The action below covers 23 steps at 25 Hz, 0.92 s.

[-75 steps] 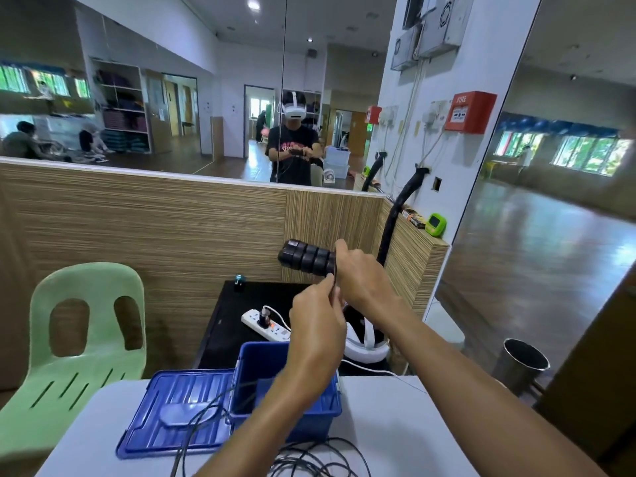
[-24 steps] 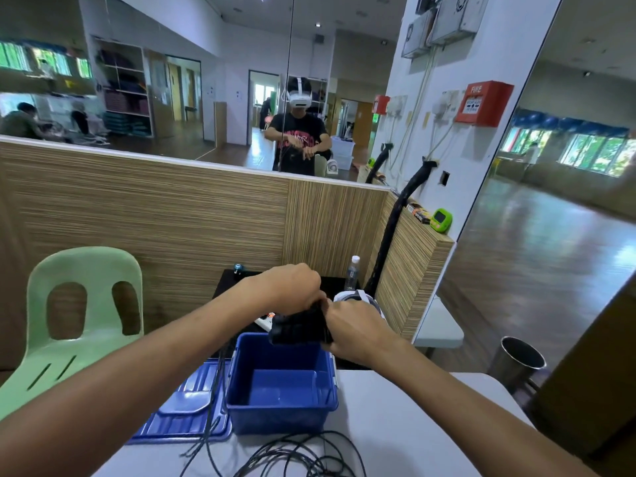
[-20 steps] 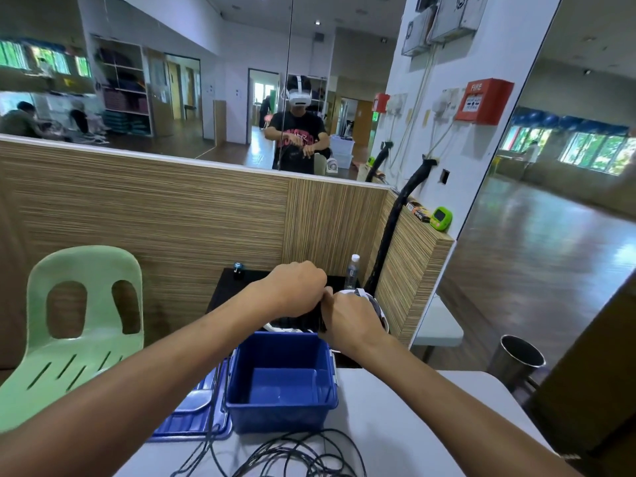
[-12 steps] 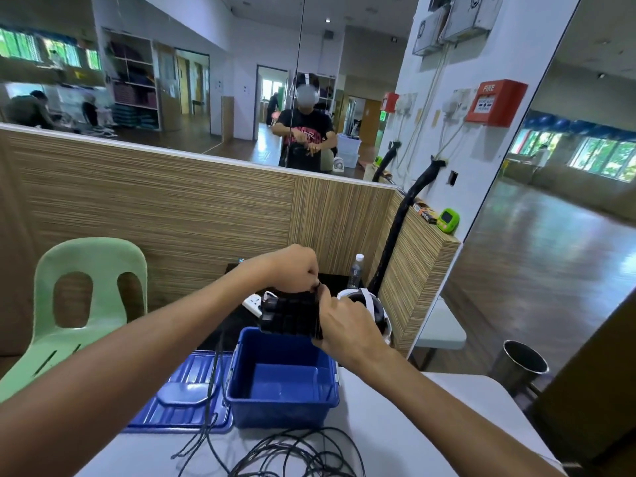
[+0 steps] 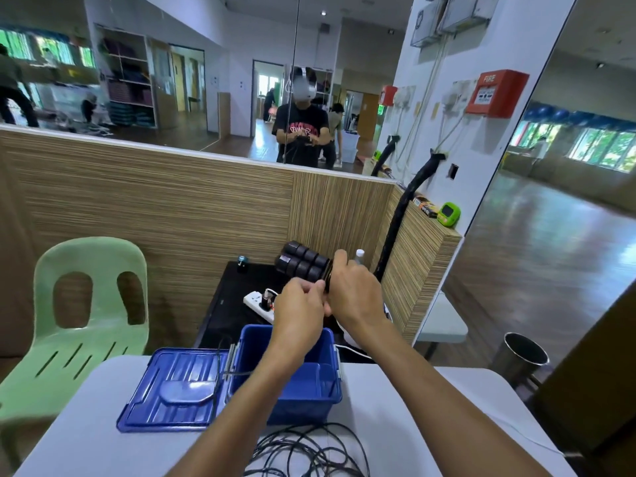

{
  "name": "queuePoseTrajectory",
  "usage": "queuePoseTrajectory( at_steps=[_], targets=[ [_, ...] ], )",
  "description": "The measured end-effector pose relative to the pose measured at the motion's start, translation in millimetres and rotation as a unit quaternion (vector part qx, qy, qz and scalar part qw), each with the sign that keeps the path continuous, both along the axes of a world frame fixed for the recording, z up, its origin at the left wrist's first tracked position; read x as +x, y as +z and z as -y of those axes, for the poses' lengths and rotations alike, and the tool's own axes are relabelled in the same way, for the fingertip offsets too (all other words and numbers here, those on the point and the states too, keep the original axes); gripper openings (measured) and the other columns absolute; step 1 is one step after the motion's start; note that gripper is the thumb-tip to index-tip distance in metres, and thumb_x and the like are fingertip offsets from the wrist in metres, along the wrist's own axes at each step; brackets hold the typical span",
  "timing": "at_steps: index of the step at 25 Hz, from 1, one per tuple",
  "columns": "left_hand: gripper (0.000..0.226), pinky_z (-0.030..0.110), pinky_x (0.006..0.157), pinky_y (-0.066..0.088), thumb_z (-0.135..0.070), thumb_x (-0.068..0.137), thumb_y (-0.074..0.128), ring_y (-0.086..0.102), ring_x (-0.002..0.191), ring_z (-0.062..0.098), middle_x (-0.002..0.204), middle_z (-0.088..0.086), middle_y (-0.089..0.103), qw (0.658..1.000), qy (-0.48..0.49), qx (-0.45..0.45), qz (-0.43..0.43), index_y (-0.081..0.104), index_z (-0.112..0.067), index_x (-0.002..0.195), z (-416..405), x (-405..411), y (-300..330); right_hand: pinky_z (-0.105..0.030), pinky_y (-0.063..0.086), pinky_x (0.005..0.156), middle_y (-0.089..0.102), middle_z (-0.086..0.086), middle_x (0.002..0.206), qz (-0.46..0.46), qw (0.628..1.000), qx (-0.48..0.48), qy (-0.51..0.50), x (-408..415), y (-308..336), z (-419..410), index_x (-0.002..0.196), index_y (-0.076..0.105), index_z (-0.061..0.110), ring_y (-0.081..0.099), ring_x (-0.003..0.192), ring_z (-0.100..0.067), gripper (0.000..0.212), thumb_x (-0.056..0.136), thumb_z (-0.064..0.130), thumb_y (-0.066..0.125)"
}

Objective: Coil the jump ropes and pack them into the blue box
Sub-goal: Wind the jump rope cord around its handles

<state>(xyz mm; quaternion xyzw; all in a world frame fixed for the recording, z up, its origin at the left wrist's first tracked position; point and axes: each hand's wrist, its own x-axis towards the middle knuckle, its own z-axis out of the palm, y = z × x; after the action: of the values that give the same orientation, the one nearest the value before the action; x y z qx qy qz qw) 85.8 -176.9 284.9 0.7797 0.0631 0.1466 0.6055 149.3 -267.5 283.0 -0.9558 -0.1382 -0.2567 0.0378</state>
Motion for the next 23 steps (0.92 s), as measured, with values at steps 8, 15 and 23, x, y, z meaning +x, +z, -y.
queuePoseTrajectory(
  at_steps=[8,15,23],
  targets=[
    [0.037,0.018,0.048,0.033,-0.03,0.104,0.035,0.04,0.051,0.007,0.055,-0.008,0.047,0.996,-0.072,0.041,0.027,0.055,-0.019,0.074,-4.6,2.5,-26.7,-0.034,0.037,0.057,0.058,-0.006,0.08,-0.064,0.997,0.042,0.019,-3.4,4.5,7.8,0.115,0.042,0.014,0.057,0.072,-0.03,0.045,0.084,0.029,0.071],
    [0.046,0.028,0.056,0.032,-0.044,0.1,0.037,0.031,0.058,0.014,0.06,-0.002,0.035,0.988,-0.121,-0.082,0.038,0.041,-0.018,0.062,-18.1,-0.2,-80.3,-0.04,0.055,0.068,0.069,-0.005,0.084,-0.1,0.987,0.119,0.049,-3.4,10.7,21.9,0.118,0.05,0.023,0.066,0.077,-0.029,0.041,0.081,0.029,0.069],
    [0.067,0.026,0.054,0.032,-0.07,0.087,0.041,0.035,0.053,0.013,0.059,0.005,0.04,0.988,-0.137,-0.069,0.023,0.047,-0.007,0.064,-30.1,21.6,-80.5,-0.019,0.043,0.064,0.065,0.012,0.089,-0.241,0.945,0.113,0.189,-25.4,21.8,30.8,0.108,0.056,0.031,0.061,0.08,-0.007,0.051,0.068,0.047,0.083]
  ],
)
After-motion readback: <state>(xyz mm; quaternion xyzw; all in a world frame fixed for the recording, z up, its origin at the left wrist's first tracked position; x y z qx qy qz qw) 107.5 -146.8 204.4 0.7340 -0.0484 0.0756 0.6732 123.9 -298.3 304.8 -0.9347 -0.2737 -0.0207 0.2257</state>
